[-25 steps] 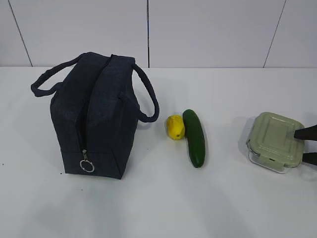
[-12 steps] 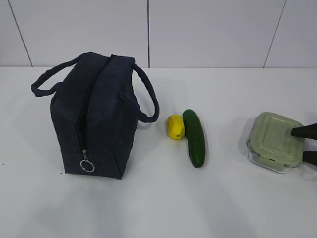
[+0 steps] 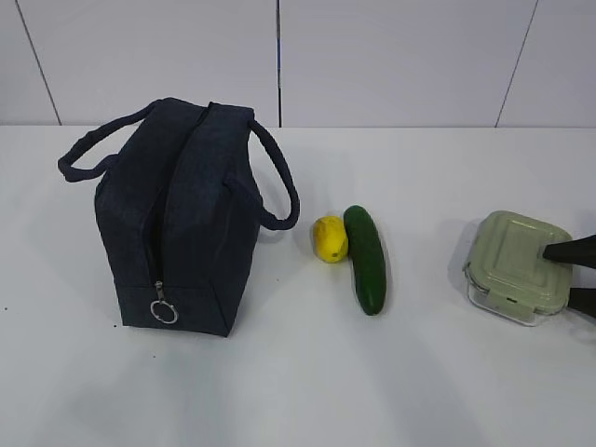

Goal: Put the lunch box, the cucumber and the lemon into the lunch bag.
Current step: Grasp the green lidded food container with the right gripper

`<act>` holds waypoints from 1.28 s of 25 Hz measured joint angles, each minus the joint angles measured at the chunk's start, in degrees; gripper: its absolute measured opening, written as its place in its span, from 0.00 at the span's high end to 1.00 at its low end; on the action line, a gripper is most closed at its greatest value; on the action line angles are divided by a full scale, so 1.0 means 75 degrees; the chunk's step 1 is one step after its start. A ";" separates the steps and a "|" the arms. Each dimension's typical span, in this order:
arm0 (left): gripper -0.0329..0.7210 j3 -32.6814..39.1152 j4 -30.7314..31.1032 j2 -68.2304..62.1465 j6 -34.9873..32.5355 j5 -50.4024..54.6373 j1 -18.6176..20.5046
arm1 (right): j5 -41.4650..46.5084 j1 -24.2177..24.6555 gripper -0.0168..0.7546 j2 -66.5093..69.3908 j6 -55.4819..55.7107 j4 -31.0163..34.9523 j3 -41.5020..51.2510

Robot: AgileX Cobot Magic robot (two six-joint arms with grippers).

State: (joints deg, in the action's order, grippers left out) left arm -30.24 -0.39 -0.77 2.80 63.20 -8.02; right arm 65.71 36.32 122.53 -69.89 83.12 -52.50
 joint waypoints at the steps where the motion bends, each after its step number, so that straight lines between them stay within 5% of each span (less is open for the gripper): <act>1: 0.64 0.0000 0.0000 0.0000 0.0000 0.0000 0.0000 | 0.0000 0.0000 0.22 0.0051 -0.0006 0.0016 0.0000; 32: 0.64 0.0000 0.0000 0.0000 0.0000 0.0000 0.0000 | -0.0019 -0.0781 0.22 0.0208 -0.0241 0.0789 -0.0023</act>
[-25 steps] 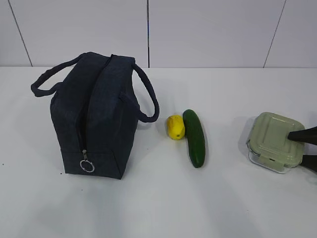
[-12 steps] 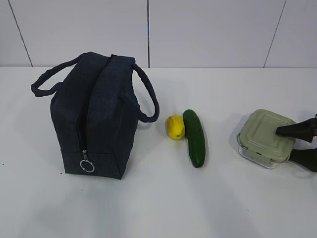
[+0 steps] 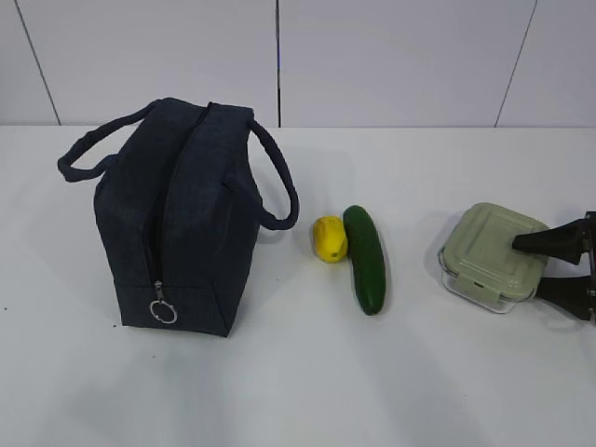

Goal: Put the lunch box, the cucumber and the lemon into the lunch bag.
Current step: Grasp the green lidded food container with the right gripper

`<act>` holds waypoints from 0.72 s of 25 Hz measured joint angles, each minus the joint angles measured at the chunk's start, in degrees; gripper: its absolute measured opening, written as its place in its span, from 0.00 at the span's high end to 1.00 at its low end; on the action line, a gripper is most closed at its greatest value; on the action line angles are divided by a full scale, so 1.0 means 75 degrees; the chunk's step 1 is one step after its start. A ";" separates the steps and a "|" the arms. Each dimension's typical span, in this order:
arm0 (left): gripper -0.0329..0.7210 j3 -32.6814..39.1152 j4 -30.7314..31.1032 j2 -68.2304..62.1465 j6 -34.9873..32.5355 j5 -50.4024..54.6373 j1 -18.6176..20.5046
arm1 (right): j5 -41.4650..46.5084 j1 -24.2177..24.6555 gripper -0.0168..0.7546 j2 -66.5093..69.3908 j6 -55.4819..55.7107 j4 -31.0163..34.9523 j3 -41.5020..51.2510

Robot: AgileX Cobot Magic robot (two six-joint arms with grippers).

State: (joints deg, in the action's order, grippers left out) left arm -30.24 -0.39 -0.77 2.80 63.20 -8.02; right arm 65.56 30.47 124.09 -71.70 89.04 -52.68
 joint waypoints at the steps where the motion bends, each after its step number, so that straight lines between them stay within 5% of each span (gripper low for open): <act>1: 0.64 0.0000 0.0000 0.0000 0.0000 0.0000 0.0000 | 0.0000 0.0001 0.22 0.0000 0.0000 0.0002 0.0000; 18: 0.64 0.0000 0.0000 0.0000 0.0000 0.0000 0.0000 | 0.0000 0.0001 0.22 0.0000 -0.0014 0.0031 0.0000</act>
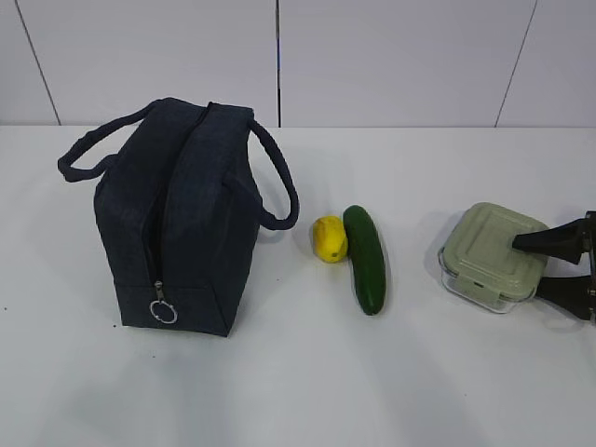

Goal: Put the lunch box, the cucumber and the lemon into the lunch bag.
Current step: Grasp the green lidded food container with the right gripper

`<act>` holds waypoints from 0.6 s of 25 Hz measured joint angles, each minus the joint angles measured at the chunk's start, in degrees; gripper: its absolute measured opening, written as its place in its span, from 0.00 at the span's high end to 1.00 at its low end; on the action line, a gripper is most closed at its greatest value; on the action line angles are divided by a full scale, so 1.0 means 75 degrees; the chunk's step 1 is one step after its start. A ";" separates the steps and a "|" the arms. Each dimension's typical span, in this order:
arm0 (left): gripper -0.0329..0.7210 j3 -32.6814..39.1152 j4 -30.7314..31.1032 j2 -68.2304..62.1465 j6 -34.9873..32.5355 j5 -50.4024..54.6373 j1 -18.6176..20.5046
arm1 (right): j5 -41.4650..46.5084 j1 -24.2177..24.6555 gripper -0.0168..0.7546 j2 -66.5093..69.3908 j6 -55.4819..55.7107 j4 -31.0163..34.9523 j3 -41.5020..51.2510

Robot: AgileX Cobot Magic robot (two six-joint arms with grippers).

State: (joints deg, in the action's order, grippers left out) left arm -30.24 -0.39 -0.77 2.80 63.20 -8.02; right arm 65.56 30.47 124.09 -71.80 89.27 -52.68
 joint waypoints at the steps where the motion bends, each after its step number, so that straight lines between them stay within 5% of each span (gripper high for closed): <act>1: 0.64 0.0000 0.0000 0.0000 0.0000 0.0000 0.0000 | 0.0000 0.0000 0.22 0.0000 0.0000 0.0000 0.0000; 15: 0.64 0.0000 0.0000 0.0000 0.0000 0.0000 0.0000 | 0.0000 0.0000 0.24 0.0000 -0.0073 0.0000 0.0000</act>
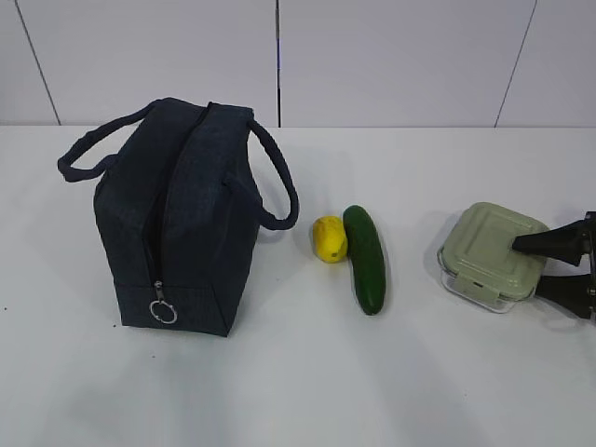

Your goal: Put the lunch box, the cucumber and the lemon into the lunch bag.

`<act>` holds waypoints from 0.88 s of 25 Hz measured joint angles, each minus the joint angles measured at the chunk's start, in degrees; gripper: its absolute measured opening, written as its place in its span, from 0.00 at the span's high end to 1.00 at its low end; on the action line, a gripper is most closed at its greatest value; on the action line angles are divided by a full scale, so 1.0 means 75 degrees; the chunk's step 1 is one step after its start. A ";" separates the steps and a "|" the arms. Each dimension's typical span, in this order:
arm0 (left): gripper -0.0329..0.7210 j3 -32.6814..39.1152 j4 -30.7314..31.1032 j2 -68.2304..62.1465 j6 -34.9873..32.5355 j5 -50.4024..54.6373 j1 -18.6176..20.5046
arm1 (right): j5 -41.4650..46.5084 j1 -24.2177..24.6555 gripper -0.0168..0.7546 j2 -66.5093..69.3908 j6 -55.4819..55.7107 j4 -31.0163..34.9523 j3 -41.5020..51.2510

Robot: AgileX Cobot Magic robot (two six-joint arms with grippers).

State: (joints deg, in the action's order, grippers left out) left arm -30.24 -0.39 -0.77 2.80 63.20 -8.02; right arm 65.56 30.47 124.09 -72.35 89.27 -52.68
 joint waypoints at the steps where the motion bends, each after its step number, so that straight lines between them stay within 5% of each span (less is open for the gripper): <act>1: 0.64 0.0000 0.0000 0.0000 0.0000 0.0000 0.0000 | 0.0000 0.0000 0.26 0.0000 -0.0010 0.0000 0.0000; 7: 0.64 0.0000 0.0000 0.0000 0.0000 0.0000 0.0000 | 0.0000 0.0000 0.35 0.0000 -0.0029 0.0000 0.0000; 22: 0.64 0.0000 0.0000 0.0000 0.0000 0.0000 0.0000 | 0.0000 0.0000 0.36 0.0000 -0.0173 0.0000 0.0000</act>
State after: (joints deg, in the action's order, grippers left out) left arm -30.24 -0.39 -0.77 2.80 63.20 -8.02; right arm 65.56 30.47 124.09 -73.64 89.27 -52.68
